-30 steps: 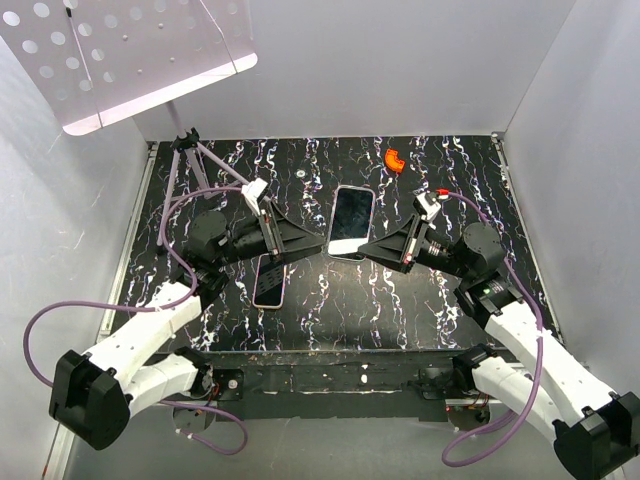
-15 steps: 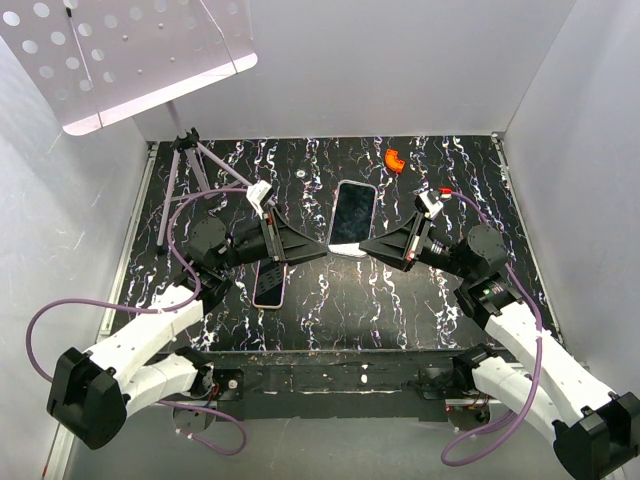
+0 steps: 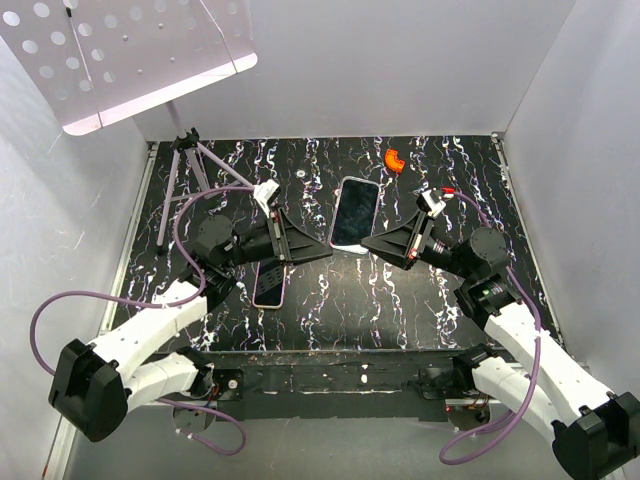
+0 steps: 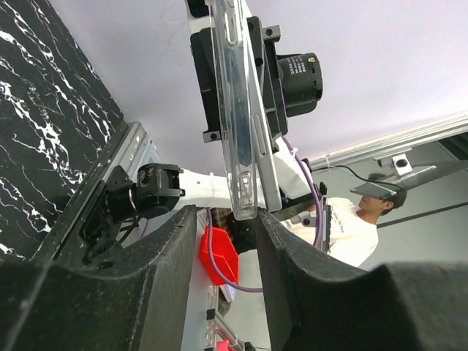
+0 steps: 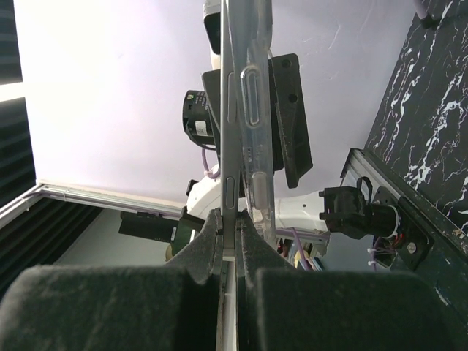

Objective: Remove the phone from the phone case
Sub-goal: Remove the phone case from the phone, then place the phone case at the center of the board.

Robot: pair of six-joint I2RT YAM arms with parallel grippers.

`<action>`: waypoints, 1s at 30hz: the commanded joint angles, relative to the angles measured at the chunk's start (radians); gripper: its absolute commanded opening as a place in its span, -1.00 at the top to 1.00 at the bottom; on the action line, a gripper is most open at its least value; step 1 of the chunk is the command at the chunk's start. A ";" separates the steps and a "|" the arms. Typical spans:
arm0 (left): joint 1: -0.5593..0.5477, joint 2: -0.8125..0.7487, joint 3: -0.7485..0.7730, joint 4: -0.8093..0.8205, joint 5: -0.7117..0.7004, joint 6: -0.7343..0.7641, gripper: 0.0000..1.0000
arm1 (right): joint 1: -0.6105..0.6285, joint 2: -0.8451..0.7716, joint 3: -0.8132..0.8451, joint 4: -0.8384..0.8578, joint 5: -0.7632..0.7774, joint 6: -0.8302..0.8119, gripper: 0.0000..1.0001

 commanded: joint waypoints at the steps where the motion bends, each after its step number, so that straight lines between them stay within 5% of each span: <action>1: -0.012 0.023 0.056 -0.023 -0.028 0.017 0.28 | 0.000 -0.021 0.006 0.127 -0.006 0.020 0.97; 8: -0.026 0.075 0.108 -0.084 -0.057 0.032 0.57 | 0.000 -0.021 0.002 0.101 -0.007 -0.008 0.97; 11: -0.029 0.092 0.137 -0.159 -0.097 0.057 1.00 | 0.000 -0.025 0.000 0.064 -0.009 -0.039 0.97; 17: -0.029 0.142 0.229 -0.517 -0.281 0.170 1.00 | 0.000 -0.082 0.008 -0.117 0.011 -0.150 0.97; 21: -0.028 0.255 0.321 -0.728 -0.401 0.224 1.00 | 0.000 -0.150 0.049 -0.379 0.046 -0.281 0.97; 30: -0.028 0.639 0.480 -0.569 -0.407 0.250 1.00 | -0.001 -0.260 0.267 -1.080 0.380 -0.612 0.97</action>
